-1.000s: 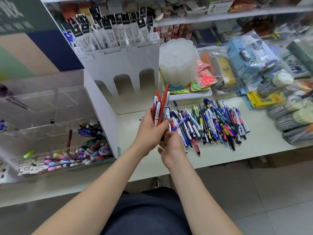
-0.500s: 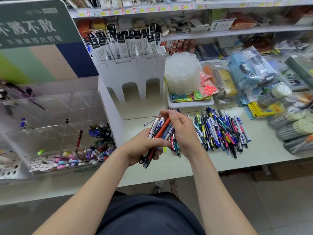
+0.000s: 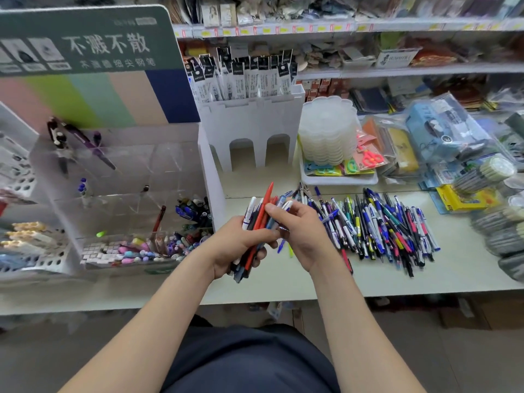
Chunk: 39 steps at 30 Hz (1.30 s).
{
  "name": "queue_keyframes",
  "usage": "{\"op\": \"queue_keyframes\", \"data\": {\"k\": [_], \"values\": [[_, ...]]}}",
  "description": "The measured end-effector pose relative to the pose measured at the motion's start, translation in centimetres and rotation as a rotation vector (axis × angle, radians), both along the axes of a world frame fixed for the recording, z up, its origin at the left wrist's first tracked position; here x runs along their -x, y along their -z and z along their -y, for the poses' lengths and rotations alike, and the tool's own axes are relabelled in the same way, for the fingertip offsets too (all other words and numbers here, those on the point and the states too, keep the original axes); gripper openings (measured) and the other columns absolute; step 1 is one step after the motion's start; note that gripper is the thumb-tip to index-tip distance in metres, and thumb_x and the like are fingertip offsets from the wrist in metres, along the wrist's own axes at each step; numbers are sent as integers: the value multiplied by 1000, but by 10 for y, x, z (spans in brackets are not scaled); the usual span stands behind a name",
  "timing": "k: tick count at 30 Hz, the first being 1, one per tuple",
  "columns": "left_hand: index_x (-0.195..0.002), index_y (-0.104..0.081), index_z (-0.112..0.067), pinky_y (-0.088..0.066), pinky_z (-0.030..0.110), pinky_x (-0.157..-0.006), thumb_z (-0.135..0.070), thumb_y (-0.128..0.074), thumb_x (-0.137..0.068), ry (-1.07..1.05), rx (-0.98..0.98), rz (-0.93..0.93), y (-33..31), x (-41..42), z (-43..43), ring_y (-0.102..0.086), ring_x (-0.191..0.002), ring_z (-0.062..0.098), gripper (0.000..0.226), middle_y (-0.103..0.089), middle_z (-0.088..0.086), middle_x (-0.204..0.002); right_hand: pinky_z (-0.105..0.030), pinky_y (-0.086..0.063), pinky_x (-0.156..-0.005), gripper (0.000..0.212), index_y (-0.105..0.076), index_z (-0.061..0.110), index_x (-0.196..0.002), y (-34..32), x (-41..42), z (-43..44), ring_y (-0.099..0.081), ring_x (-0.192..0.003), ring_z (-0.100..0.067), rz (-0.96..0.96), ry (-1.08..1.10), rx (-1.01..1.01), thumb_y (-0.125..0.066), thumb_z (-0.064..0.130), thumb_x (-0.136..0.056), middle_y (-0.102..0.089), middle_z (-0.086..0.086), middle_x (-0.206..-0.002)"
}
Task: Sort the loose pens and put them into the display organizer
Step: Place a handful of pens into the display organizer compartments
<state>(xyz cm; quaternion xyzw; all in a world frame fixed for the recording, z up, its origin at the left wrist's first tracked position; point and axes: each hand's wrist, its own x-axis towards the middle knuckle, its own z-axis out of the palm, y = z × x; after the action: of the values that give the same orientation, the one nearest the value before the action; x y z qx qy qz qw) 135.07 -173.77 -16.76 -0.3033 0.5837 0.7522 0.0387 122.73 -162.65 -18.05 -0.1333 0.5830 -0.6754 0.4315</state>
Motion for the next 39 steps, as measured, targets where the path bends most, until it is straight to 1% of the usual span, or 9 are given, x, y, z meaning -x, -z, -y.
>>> {"op": "queue_keyframes", "data": {"k": [6, 10, 13, 17, 24, 28, 31, 36, 39], "values": [[-122, -69, -9, -55, 35, -66, -24, -72, -101, -21, -85, -92, -1, -23, 10, -63, -74, 23, 26, -72, 11, -96, -28, -38, -45, 15, -68, 3, -97, -16, -25, 18, -55, -57, -19, 102, 61, 19, -71, 17, -100, -65, -13, -76], [-130, -64, -5, -56, 35, -65, -25, -73, -99, 21, -104, -114, -6, -46, 26, -64, -74, 22, 38, -70, 14, -100, -31, -45, -51, 14, -69, 7, -90, -25, -38, 30, -64, -66, -22, 129, 46, 2, -72, 17, -98, -68, -15, -82], [-130, -61, 0, -53, 32, -61, -21, -74, -100, 29, -128, -135, -8, -67, 41, -60, -68, 19, 39, -65, 14, -99, -36, -54, -67, 9, -74, 9, -92, -30, -53, 46, -68, -83, -26, 199, 65, 14, -72, 17, -96, -72, -14, -92], [-122, -61, 0, -47, 31, -56, -16, -75, -97, 42, -135, -157, -14, -100, 67, -54, -63, 18, 33, -60, 12, -93, -34, -57, -73, 9, -76, 9, -97, -37, -80, 73, -71, -82, -21, 201, 70, -12, -73, 17, -96, -74, -8, -89], [-107, -57, -8, -41, 31, -52, -7, -70, -99, 61, -86, -154, -19, -165, 116, -48, -60, 17, 15, -54, 3, -76, -29, -58, -65, 20, -78, 4, -109, -44, -139, 124, -74, -78, -20, 187, 41, -21, -71, 21, -100, -78, -11, -91], [-109, -60, -6, -44, 32, -53, -9, -71, -100, 122, -73, -154, -20, -198, 142, -54, -65, 21, 16, -60, 12, -88, -33, -54, -76, 16, -78, 8, -97, -44, -163, 147, -69, -81, -24, 94, -26, -111, -74, 23, -97, -75, -12, -91], [-115, -59, -3, -47, 31, -53, -9, -72, -99, 156, -59, -137, -19, -217, 157, -56, -67, 21, 22, -62, 15, -94, -35, -54, -77, 32, -80, 2, -101, -46, -177, 161, -67, -86, -27, 58, 30, -166, -80, 30, -85, -76, -22, -100], [-112, -60, -8, -46, 31, -55, -12, -73, -99, 237, -98, -98, -17, -237, 174, -51, -63, 20, 19, -63, 12, -92, -40, -60, -83, 21, -82, 10, -108, -43, -199, 166, -71, -90, -25, 31, -34, -93, -73, 27, -99, -75, -10, -95], [-112, -59, -10, -46, 30, -55, -11, -73, -100, 280, -165, -100, -15, -248, 181, -50, -62, 20, 18, -61, 14, -95, -44, -52, -84, 25, -81, 18, -116, -43, -211, 164, -65, -96, -29, 51, -134, -94, -67, 34, -103, -71, -6, -97]]}}
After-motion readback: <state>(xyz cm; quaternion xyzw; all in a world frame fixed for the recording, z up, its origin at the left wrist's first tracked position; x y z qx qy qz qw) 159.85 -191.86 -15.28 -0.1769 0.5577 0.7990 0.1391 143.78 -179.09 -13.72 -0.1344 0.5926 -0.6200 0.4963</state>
